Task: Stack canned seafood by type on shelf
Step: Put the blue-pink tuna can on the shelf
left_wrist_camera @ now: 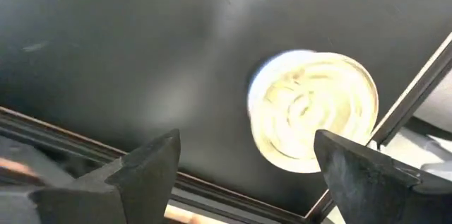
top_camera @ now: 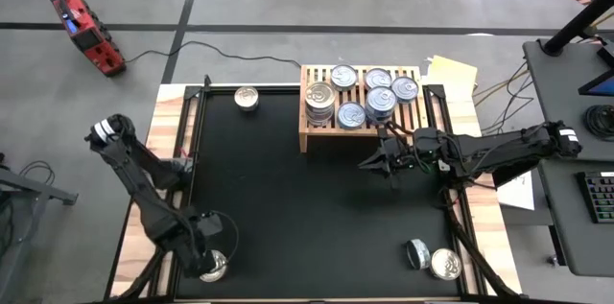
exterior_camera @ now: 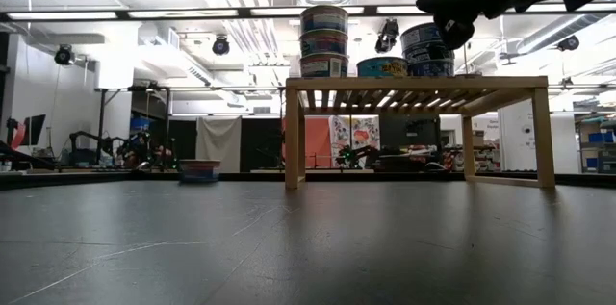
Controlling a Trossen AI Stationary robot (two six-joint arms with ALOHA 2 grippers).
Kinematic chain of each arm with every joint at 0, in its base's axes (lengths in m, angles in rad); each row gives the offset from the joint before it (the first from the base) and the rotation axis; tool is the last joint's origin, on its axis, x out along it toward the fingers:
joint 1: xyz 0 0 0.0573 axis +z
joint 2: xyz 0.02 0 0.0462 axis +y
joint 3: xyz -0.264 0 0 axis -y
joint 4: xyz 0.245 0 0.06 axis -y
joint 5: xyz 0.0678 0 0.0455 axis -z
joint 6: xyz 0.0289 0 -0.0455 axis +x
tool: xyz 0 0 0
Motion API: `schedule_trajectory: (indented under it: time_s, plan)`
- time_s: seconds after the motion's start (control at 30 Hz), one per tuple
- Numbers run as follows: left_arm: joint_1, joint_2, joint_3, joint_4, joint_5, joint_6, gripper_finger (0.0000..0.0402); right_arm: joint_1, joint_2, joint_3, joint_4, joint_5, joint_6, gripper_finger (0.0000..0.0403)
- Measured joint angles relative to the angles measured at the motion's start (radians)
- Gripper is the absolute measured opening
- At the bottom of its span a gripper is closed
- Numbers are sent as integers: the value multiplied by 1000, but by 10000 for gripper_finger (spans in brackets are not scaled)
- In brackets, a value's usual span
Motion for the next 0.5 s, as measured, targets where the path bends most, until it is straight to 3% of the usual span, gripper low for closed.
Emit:
schedule_trajectory:
  time_s: [0.5]
  plan:
    - [-53, 177, 1, 69, -25, 38, 309, 33, 6, -2, 0, -4, 1, 9]
